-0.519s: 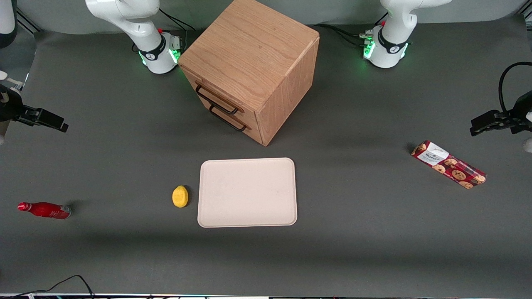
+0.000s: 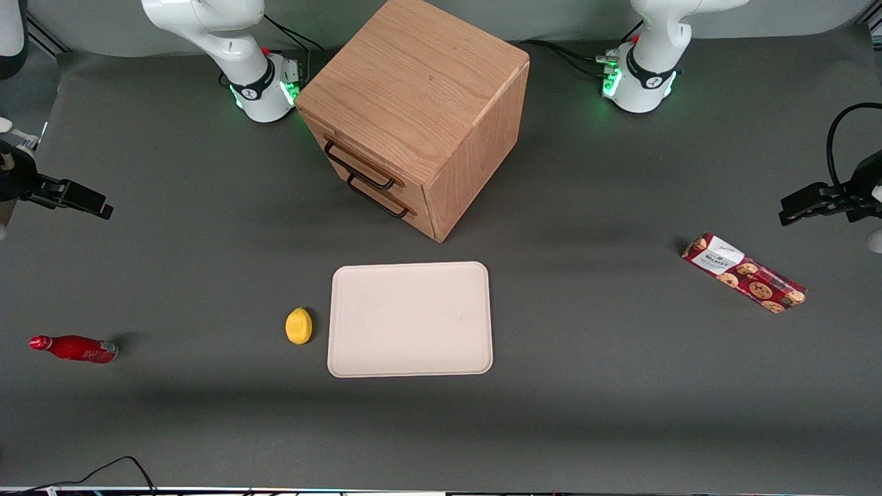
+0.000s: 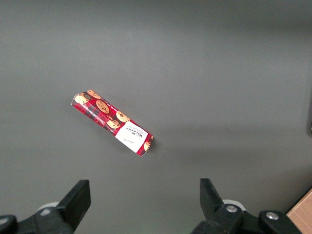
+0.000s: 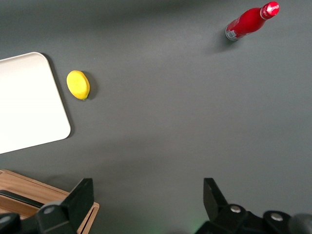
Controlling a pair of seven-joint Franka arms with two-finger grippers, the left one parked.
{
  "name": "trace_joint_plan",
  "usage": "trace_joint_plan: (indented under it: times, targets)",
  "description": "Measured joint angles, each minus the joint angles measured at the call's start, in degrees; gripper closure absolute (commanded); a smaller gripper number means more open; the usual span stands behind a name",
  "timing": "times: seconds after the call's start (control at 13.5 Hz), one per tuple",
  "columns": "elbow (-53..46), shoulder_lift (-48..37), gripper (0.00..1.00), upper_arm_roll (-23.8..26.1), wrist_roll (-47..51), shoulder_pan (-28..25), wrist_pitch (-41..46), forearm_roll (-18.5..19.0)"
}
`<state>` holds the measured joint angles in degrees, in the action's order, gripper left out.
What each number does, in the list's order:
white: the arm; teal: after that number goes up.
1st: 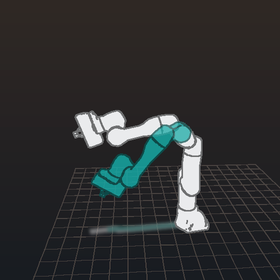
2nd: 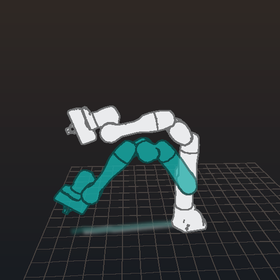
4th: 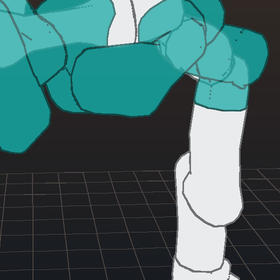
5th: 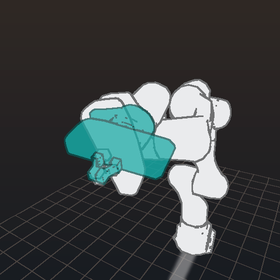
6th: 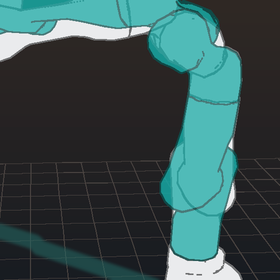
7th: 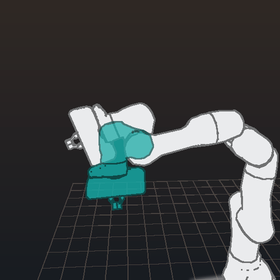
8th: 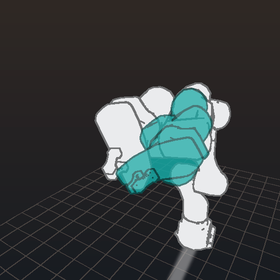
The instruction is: Open upper drawer
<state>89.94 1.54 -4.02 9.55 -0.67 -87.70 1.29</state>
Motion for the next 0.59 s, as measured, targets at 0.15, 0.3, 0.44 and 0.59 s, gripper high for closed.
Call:
trace_joint_plan:
  times: [0.15, 0.3, 0.44, 0.59]
  targets:
    - [0.0, 0.0, 0.00, 0.0, 0.0, 0.0, 0.1, 0.0]
    - [0.0, 0.0, 0.00, 0.0, 0.0, 0.0, 0.1, 0.0]
    - [0.0, -0.1, 0.00, 0.0, 0.0, 0.0, 0.1, 0.0]
    - [0.0, -0.2, 0.00, 0.1, 0.0, -0.4, 0.1, 0.0]
